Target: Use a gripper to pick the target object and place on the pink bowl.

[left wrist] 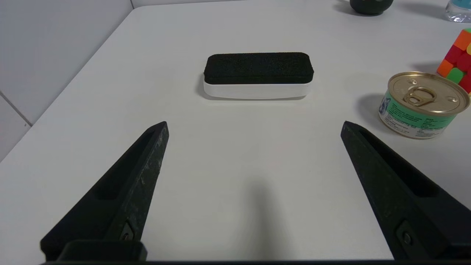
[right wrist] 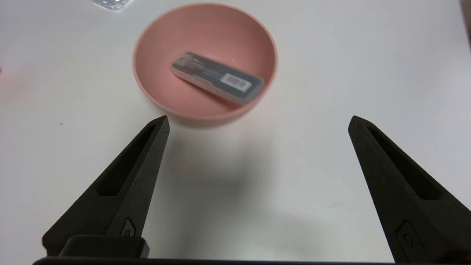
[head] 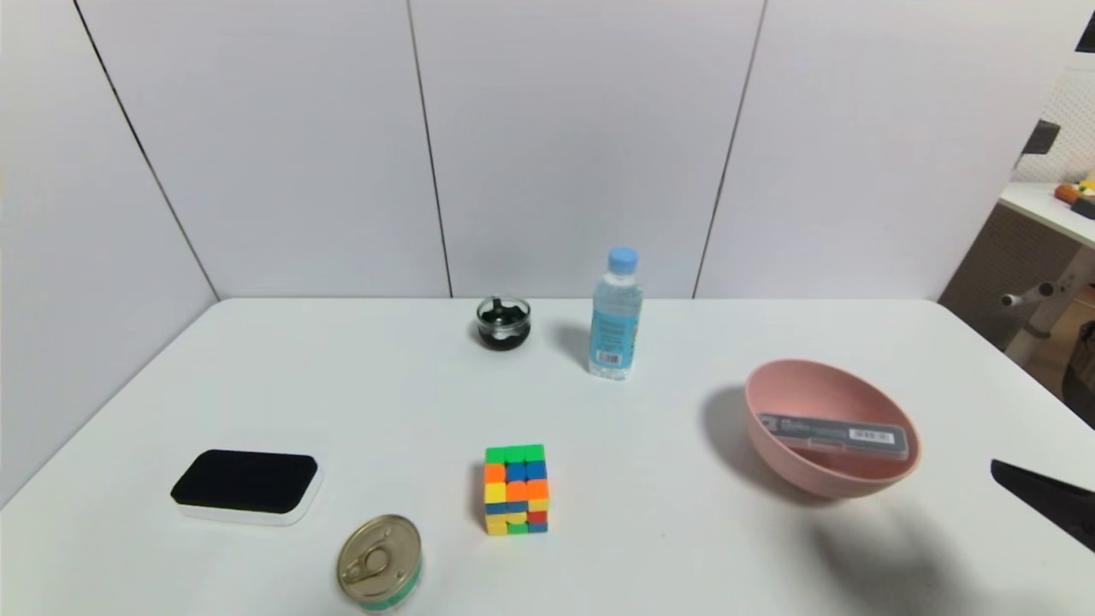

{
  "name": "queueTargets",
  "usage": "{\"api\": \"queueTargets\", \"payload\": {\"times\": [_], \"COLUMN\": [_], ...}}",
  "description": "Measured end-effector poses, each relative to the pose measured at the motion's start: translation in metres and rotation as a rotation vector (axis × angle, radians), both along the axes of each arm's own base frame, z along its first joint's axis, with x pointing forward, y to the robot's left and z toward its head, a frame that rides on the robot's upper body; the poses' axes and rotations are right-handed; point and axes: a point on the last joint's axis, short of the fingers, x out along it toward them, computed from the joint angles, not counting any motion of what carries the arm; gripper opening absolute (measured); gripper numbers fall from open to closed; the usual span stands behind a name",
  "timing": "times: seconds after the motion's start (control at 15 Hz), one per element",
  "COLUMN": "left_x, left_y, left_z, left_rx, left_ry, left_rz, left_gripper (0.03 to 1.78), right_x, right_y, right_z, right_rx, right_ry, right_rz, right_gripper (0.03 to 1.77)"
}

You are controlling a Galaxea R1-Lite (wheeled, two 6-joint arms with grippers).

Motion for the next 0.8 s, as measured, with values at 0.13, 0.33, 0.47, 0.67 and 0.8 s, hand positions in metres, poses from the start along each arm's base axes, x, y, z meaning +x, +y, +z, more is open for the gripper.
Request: {"api": "queueTargets", "payload": {"times": [0.13,0.33,0.47,0.67,0.8], "left_x": [0.0,0.0,0.0,0.0,0.0], "left_y": [0.0,0.0,0.0,0.0,0.0], "left_z": [0.0,0.0,0.0,0.0,0.0], "left_rx": [0.0,0.0,0.0,0.0,0.0], "left_ry": [0.0,0.0,0.0,0.0,0.0], "left_rz": [0.0,0.0,0.0,0.0,0.0], "left_gripper": [1.69,1.69,1.69,1.69,1.69], "right_x": [-0.026,-0.061,-0.076,-0.093,-0.099], "right_y": [-0.001,-0.002,-0.003,-0.004,-0.004], "right_z": [-0.023,-0.058,-0.085,-0.113,-0.121], "right_rx": [0.009,0.025,0.032,0.073,0.119], "right_ry": [-0.083,-0.215,-0.257,-0.278,-0.305], "right_rz": [-0.03,-0.045,-0.057,-0.097,-0.12], "right_gripper": [1.68,1.69,1.69,1.69,1.69]}}
